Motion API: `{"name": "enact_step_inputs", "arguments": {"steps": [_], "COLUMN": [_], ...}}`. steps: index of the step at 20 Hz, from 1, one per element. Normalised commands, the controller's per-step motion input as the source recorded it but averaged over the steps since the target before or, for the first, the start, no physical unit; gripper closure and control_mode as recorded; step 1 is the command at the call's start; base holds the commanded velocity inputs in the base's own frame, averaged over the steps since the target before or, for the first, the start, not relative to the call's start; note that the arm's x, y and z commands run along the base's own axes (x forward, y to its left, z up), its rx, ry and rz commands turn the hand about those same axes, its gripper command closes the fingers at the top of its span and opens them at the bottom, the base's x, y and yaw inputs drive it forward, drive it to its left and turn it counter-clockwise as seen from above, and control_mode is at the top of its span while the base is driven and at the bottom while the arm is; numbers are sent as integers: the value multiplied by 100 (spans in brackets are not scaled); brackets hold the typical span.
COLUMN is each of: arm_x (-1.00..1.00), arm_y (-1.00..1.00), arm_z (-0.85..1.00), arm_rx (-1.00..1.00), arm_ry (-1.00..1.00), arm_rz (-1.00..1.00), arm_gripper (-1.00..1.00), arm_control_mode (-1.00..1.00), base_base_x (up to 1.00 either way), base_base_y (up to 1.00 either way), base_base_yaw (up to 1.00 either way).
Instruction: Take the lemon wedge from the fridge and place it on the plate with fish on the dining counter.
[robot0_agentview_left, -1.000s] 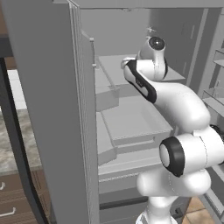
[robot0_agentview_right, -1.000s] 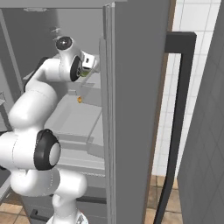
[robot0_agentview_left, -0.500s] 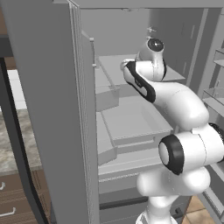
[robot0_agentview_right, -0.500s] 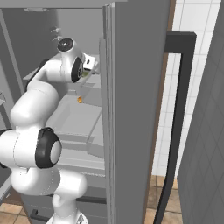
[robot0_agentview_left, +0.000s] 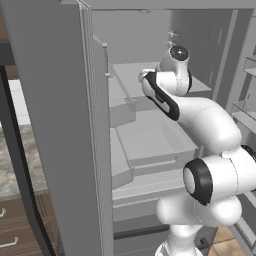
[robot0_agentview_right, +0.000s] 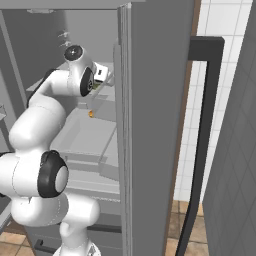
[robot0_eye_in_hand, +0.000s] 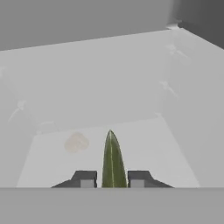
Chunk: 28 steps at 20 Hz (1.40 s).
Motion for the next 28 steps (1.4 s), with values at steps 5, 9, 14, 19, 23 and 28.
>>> {"name": "enact_step_inputs", "arguments": {"steps": [5,9,14,19,23,28], "arm_x": [-9,-84,-100,-100,-100,-100], "arm_y": [0,0,0,0,1,4], "arm_z": [1,41,63,54,7,-10], "arm_rx": [0,0,0,5,6,11], "arm_ry": [-4,-22,-27,-13,-1,0], "arm_rz": [0,0,0,0,0,6], "arm_gripper": [100,100,100,100,100,100], "arm_control_mode": [-100,-100,-100,-100,-100,-100], "base_base_x": [0,0,0,0,0,0], "base_base_y": [0,0,0,0,0,0], "base_base_yaw": [0,0,0,0,0,0]}}
